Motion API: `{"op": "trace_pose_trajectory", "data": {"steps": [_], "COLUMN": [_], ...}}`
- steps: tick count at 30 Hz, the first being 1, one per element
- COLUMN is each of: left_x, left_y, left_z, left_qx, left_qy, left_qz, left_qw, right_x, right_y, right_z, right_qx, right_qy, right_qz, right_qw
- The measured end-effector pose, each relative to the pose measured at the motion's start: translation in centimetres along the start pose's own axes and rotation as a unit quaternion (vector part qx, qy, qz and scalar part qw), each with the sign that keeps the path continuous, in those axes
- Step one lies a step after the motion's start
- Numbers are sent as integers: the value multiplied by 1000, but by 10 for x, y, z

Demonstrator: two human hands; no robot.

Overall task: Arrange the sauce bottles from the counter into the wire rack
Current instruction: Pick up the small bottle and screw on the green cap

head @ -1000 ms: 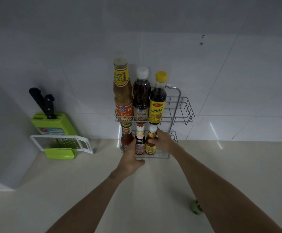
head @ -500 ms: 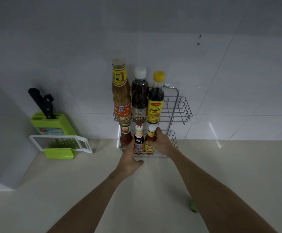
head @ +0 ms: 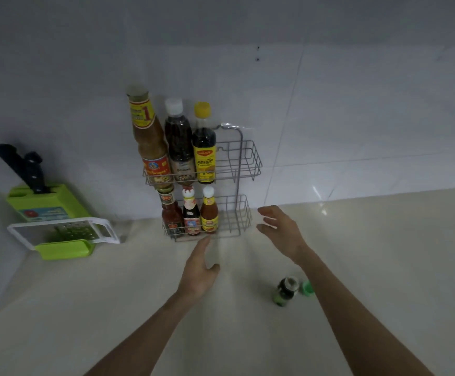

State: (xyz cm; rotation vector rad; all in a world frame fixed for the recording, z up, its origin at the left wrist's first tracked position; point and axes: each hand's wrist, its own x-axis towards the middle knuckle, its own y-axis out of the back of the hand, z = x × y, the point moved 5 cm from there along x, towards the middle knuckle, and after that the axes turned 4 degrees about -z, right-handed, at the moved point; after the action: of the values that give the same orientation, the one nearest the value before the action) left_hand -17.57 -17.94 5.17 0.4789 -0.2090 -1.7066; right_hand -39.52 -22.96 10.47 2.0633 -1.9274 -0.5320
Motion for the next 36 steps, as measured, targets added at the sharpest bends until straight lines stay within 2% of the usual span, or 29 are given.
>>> {"op": "trace_pose_trajectory", "data": {"steps": [4,10,14,19,23,26,30,33,36], "left_x": [-15,-25,-19,-14,-15,-17,-20,-22,-25], "left_y": [-57,-131,-159,-169,-166,-153,-127,-110,-98], "left_z": [-2,16,24,23,21,18,25,28,27], "left_qx": [39,82,102,109,75,62,62,39,38], "left_qy": [-5,-30,-21,-35,-50,-65,-104,-108,-105], "left_qz": [-91,-196,-213,-194,-177,-118,-71,-57,-69], "left_qw": [995,977,972,974,980,989,990,992,991], "right_x": [-52,-100,-110,-106,-103,-101,-103,-105,-106], "right_y": [41,46,39,36,42,48,47,41,33], "right_z": [52,126,153,155,136,113,73,48,28], "right_qx": [-104,-271,-302,-310,-201,-136,-162,-218,-236], "right_qy": [-29,-63,-84,-87,-21,20,130,223,260], "right_qz": [11,-80,-84,-21,22,59,55,5,-51], "right_qw": [994,957,946,946,979,989,977,950,935]}}
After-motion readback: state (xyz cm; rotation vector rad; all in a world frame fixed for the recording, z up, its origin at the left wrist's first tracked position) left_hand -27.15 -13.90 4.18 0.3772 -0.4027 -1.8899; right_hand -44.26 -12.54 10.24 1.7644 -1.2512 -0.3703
